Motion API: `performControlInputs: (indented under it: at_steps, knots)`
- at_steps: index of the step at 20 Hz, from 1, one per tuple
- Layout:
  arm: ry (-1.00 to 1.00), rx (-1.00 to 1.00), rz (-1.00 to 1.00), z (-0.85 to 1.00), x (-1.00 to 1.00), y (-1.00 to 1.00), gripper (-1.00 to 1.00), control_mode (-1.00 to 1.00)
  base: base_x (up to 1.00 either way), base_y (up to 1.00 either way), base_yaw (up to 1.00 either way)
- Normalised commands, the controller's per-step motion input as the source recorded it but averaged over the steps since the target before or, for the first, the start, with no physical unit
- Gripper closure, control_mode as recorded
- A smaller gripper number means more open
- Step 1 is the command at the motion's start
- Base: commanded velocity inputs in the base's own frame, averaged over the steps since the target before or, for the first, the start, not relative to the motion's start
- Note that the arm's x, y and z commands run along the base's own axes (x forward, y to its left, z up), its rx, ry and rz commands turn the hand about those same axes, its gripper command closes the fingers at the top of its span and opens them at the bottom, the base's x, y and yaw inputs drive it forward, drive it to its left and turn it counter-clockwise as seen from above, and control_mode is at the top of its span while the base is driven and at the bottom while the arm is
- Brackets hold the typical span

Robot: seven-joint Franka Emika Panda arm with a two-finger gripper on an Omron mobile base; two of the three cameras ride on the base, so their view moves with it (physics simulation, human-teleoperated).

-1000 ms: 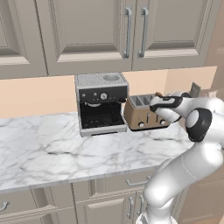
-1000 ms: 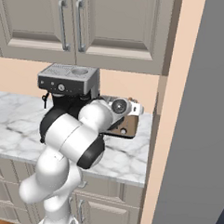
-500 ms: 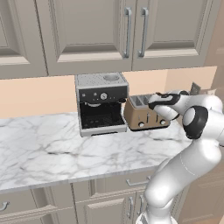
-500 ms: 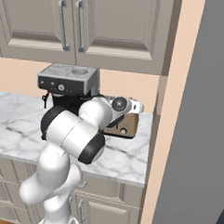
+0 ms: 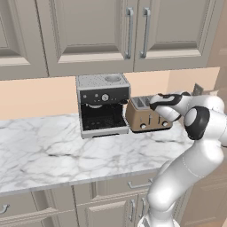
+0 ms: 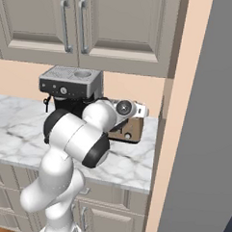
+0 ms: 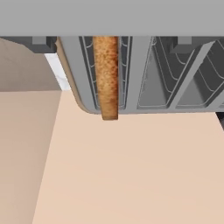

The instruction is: Start the toaster. Once the lever pops up, take the bread to the plate on the dining counter.

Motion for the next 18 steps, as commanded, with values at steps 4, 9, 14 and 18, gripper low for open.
performControlInputs:
  at_steps: [4, 9, 14, 18]
  knots:
    - [0.02, 0.0, 0.0, -0.03, 0.0, 0.0, -1.0, -1.0, 0.0, 0.0, 0.0]
    - [0.01, 0.0, 0.0, -0.03, 0.0, 0.0, -1.0, -1.0, 0.0, 0.0, 0.0]
    - [0.0, 0.0, 0.0, -0.01, 0.0, 0.0, -1.0, -1.0, 0.0, 0.0, 0.0]
    - [0.0, 0.0, 0.0, -0.02, 0.0, 0.0, -1.0, -1.0, 0.0, 0.0, 0.0]
